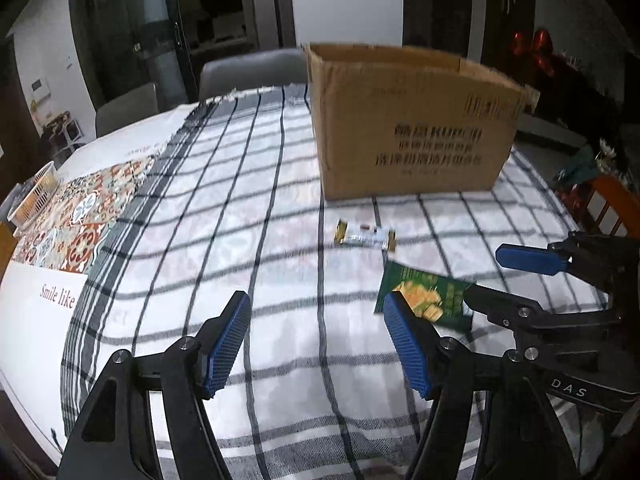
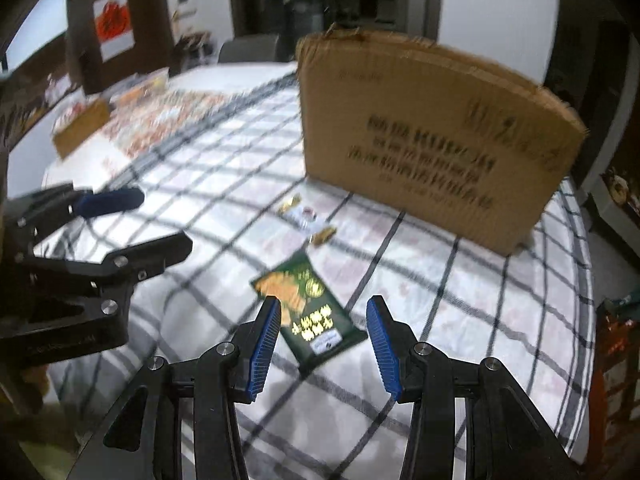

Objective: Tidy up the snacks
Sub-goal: 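Withdraw both open tools from the box toward the green cracker pack, then close the right tool on the green cracker pack and lift it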

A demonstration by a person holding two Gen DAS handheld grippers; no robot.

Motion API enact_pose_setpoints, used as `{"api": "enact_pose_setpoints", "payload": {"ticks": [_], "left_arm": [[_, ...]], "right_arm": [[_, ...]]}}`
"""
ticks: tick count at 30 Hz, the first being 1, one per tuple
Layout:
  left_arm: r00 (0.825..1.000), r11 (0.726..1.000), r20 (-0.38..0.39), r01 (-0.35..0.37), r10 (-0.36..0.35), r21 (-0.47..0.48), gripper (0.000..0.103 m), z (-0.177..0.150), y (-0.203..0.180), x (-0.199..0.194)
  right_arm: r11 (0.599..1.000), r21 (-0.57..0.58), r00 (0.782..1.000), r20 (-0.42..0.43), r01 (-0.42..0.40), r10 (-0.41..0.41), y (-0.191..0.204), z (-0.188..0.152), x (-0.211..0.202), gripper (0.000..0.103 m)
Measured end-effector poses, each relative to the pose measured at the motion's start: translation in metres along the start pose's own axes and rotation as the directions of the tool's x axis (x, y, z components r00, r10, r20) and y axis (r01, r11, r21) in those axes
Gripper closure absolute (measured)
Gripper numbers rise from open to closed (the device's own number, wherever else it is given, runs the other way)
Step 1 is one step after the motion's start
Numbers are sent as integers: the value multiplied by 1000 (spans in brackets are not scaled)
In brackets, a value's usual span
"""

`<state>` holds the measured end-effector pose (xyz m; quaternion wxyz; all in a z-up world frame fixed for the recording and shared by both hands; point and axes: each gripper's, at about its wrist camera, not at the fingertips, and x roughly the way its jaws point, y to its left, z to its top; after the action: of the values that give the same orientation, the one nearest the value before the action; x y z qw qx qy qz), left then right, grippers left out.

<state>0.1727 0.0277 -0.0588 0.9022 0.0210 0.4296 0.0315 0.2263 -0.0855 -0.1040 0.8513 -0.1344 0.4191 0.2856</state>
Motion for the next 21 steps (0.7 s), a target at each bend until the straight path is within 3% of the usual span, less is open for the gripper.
{"api": "enact_pose_setpoints", "payload": {"ticks": [7,9,11,12,21], "left_arm": [[999,1000,-34,-29,30,8,32,-5,-4,11],[999,1000,-44,-22,23,5,32,-4,-3,12],[998,1000,-50,-26,26,0,31,-5,-1,15],[998,1000,-54,-29,28,-2,31,-4,0,16],[996,999,-84,-28,26,-24,31,-5,5,25]], "right_arm": [[991,-104,993,-93,-89,79,1,4,23,57],[982,-167,992,-103,-87,70,7,4,27,57],[974,-206,992,-110,-90,69,12,4,29,44],[971,-221,992,-108,-91,68,13,5,31,43],[961,-261,991,-120,-88,58,17,6,52,43]]}}
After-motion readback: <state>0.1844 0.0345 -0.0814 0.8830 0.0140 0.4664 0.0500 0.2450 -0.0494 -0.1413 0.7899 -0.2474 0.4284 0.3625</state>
